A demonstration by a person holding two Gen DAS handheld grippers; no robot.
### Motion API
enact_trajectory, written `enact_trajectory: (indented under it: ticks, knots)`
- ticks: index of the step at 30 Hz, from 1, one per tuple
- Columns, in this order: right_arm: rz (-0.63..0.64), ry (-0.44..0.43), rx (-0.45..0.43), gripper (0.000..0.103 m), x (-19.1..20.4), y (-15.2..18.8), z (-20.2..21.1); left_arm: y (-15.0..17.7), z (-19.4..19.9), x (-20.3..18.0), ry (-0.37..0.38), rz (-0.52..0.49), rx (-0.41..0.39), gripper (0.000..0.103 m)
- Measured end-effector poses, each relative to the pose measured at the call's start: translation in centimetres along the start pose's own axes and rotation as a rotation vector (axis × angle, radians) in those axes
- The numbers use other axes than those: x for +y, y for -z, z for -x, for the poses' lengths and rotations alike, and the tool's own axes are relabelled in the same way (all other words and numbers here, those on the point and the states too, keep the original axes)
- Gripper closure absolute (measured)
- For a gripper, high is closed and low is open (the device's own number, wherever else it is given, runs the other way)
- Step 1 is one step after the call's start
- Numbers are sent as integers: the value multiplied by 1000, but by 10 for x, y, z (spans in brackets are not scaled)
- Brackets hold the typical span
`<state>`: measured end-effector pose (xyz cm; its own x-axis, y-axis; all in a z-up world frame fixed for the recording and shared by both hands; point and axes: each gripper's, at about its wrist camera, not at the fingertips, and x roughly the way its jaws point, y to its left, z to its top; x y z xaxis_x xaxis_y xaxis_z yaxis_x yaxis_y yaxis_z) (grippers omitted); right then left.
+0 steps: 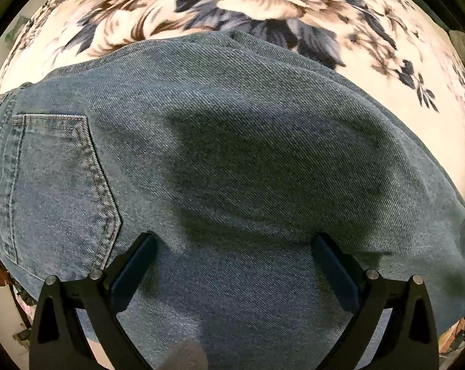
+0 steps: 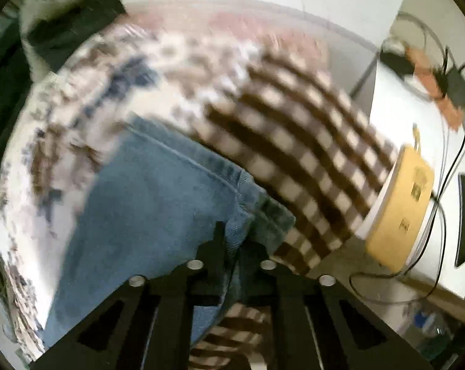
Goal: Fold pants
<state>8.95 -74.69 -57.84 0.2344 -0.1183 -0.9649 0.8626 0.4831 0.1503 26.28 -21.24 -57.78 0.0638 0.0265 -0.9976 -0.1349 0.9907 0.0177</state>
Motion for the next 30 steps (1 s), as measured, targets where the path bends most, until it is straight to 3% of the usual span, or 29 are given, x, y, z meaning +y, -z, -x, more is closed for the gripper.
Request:
enact_trajectory:
  ticks: [2,4,5,6,7,8,10,12,14,17,20,22,23,26,27,28,29,30]
  knots:
    - [61,37,-28,98,14,2,6,1,1,2,7,-2,0,0]
    - [72,56,77,97,14,2,-14,2,4,4,15,-8,-7,0]
    - [52,54,184,94,10,1,-29,3,6,5,16,-11,-10,0]
    - [28,47,234,90,6,2,-34,4,9,6,19,-16,-7,0]
    - [15,54,245,80,4,3,-30,6,14,8,34,-11,2,0]
    - [23,59,234,65,6,4,-24,8,20,11,57,0,0,0]
    - [74,93,168,51,22,12,10,12,37,20,71,13,-25,0]
    - [151,88,119,51,46,23,41,15,53,29,50,13,-54,0]
    - [284,7,134,51,93,40,62,16,68,42,15,23,-83,0]
    - [574,-182,300,51,200,84,60,8,78,66,-46,53,-96,0]
    - [844,-301,410,51,300,139,46,-6,76,85,-91,79,-87,0]
    - [1048,-286,419,51,357,177,30,-19,70,95,-93,97,-68,0]
    - [1166,-238,417,51,383,195,15,-28,67,95,-81,103,-59,0]
    - [1417,-95,424,51,416,240,-23,-52,57,95,-51,90,-43,0]
    - [1478,-64,435,52,419,251,-32,-59,55,94,-44,81,-43,0]
    - [1529,-55,426,61,419,260,-35,-64,52,92,-44,68,-41,0]
    - [1555,-75,414,93,419,263,-33,-72,48,91,-48,50,-37,0]
    - [1573,-72,383,100,418,265,-29,-75,47,90,-47,45,-34,0]
